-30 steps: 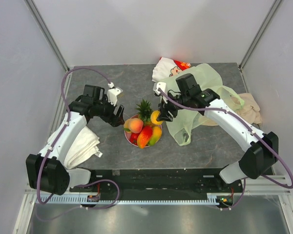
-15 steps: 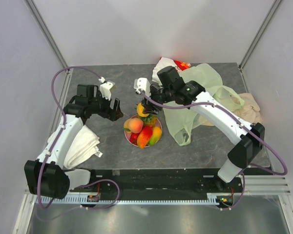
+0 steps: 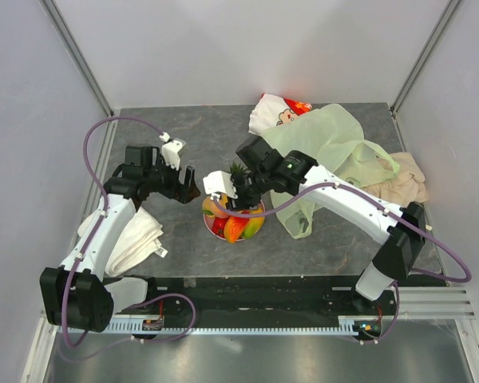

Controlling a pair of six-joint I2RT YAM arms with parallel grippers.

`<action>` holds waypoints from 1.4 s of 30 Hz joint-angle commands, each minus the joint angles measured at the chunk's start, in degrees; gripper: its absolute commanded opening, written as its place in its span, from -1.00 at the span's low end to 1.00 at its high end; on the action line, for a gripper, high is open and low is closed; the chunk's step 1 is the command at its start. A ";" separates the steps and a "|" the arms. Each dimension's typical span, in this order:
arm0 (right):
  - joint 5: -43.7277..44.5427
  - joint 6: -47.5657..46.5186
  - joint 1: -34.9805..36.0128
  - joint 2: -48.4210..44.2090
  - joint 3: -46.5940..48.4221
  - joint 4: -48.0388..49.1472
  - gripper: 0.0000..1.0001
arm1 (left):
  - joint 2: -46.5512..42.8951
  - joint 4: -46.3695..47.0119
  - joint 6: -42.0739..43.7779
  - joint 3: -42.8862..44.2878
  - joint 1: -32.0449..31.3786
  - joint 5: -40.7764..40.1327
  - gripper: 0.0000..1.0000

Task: Take the fake fruits out of the plastic bag

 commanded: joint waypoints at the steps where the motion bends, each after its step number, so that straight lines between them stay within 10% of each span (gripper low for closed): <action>1: 0.85 -6.08 0.26 -2.58 -1.73 -1.49 -0.02 | -0.25 3.73 -2.02 -0.09 0.39 1.25 0.80; 42: 2.17 -10.13 0.17 -1.79 -7.01 2.90 0.41 | 0.90 3.47 -1.58 -0.53 0.47 3.01 0.79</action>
